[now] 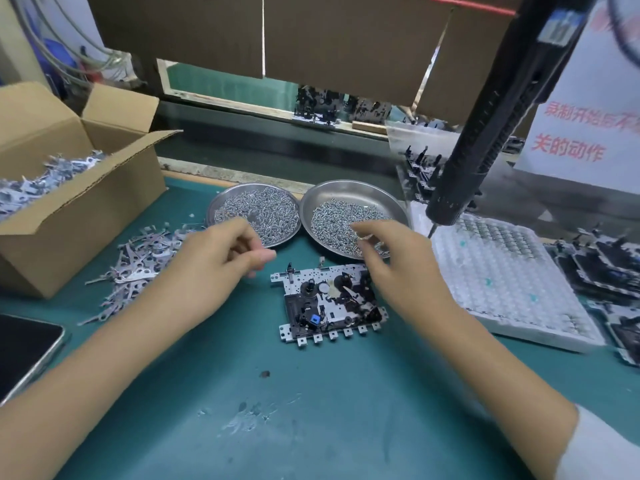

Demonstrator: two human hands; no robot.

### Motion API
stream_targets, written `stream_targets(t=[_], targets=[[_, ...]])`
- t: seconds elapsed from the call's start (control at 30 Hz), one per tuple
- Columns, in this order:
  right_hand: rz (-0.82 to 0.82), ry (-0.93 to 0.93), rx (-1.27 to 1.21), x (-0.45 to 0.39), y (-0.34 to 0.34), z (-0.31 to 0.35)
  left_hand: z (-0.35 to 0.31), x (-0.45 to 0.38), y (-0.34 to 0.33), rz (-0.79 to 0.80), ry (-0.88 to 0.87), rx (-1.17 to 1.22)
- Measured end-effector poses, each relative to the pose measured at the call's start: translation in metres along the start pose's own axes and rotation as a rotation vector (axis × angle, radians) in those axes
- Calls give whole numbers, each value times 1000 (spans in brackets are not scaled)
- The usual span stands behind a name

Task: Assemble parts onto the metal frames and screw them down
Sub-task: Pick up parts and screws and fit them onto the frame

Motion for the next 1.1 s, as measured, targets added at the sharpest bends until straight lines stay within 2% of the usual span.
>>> stream_targets(t=[0.1,0.17,0.37,0.53,0.63,0.73,0.8,0.9,0.97,1.1], targets=[[313,-197,246,-30,-14,-19,-6,12,-19,11,16,241],[402,-304,271,-40,-20,-27,-8,18,-28,6,-13,332],[295,-429,150,-49,-20,-36,-15,28,-43,-42,12,523],[183,-423,54,-46,-19,-42,-22,26,-52,-68,22,613],[62,-429,-36,-45,-15,-49,-30,21,-57,-54,-18,611],[31,-422,-113,-42,-11,-48,-35,15,-64,-83,-46,562],[34,-425,-251,-36,-5,-40,-36,15,-70,-106,-55,529],[29,-442,-594,-17,7,-21,-34,21,-72,-164,-75,533],[25,-519,-796,0,12,-11,-34,25,-70,-228,-105,498],[64,-656,-930,27,12,0,-37,29,-68,-319,-201,407]])
Point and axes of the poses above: each hand's wrist, its own x-axis away from the middle knuckle, its own y-axis out of the back of the hand, z = x × y, the point moved 3 cm from there along -x, towards the middle knuckle, and after that the axes turned 8 degrees about -z, right-handed, at the moved point
